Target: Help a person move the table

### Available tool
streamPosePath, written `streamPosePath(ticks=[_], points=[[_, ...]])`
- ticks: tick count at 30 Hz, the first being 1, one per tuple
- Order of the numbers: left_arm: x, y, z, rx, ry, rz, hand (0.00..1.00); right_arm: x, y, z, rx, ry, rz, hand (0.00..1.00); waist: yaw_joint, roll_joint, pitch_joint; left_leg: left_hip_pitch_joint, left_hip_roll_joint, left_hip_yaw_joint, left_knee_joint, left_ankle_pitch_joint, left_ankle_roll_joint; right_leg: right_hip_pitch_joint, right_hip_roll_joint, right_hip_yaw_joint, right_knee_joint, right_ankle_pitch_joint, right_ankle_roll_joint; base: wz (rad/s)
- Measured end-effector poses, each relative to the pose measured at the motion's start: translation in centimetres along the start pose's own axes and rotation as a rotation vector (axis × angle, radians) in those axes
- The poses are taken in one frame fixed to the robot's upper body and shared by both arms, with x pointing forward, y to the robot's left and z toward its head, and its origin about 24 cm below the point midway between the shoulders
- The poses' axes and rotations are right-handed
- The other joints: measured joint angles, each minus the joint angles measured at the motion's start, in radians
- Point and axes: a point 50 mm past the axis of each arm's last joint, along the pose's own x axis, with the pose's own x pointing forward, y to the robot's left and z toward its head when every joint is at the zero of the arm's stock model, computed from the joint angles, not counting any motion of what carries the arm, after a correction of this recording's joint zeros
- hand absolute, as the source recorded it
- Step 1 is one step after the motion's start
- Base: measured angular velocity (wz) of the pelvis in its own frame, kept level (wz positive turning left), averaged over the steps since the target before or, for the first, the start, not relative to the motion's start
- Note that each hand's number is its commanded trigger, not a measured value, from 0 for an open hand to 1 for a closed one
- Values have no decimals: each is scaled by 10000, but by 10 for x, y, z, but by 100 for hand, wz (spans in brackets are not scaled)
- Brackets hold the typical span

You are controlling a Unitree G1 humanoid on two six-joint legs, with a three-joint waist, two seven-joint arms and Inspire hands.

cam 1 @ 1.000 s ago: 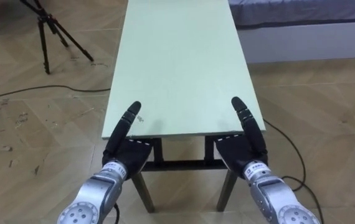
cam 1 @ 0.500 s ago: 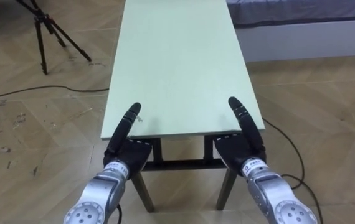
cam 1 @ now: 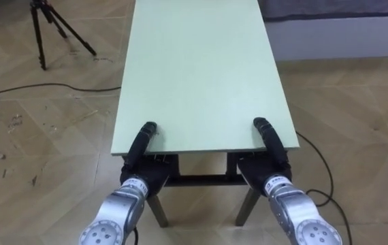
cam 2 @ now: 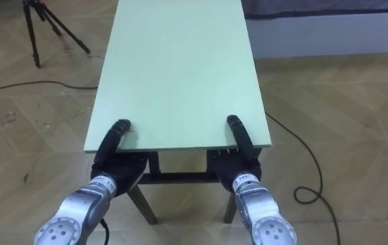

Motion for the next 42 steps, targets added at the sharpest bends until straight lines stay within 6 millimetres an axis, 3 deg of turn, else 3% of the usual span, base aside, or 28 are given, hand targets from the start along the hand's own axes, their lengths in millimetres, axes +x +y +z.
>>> streamPosePath(ticks=[26, 33, 42], points=[[0, -2, 2, 322, -214, -155, 100, 0, 3, -2, -113, -39, 322, 100, 167, 18, -13, 98, -9, 44, -80, -1, 1, 33, 9, 76, -13, 1, 2, 0], [-1, -3, 3, 456, -266, -386, 100, 0, 3, -4, 15, -24, 416, 100, 33, 34, -25, 145, -8, 54, -76, 0, 1, 102, 8, 75, -13, 1, 4, 2], [-6, 10, 4, 569, -249, -532, 100, -5, -3, -6, -218, 25, 424, 100, 139, -39, -68, 142, -5, 138, -75, -1, 1, 65, 9, 93, -11, 2, 4, -2]])
